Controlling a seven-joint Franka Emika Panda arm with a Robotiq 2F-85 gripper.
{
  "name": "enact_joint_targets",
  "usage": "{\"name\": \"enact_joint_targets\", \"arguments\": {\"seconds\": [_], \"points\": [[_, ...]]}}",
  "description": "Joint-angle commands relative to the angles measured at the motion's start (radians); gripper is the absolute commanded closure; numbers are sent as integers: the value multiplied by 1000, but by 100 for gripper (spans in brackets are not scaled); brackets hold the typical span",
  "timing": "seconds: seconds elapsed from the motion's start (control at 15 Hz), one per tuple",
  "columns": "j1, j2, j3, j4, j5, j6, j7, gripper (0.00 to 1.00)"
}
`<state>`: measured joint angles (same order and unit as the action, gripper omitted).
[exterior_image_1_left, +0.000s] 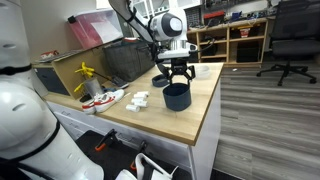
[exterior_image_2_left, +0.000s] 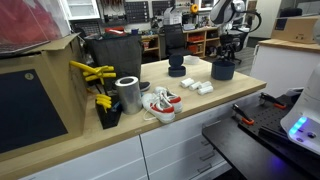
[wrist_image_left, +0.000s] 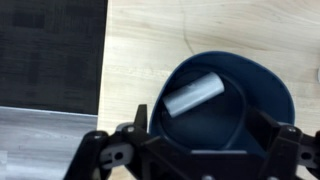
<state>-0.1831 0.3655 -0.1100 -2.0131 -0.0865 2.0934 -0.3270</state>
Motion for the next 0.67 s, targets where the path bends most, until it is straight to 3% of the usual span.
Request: {"name": "enact_joint_targets", "arguments": {"seconds": [0.0, 0.6], "points": [[-5, 57, 36, 20, -28, 72, -136, 0], [-9, 1, 75, -17, -65, 70, -292, 0]]}}
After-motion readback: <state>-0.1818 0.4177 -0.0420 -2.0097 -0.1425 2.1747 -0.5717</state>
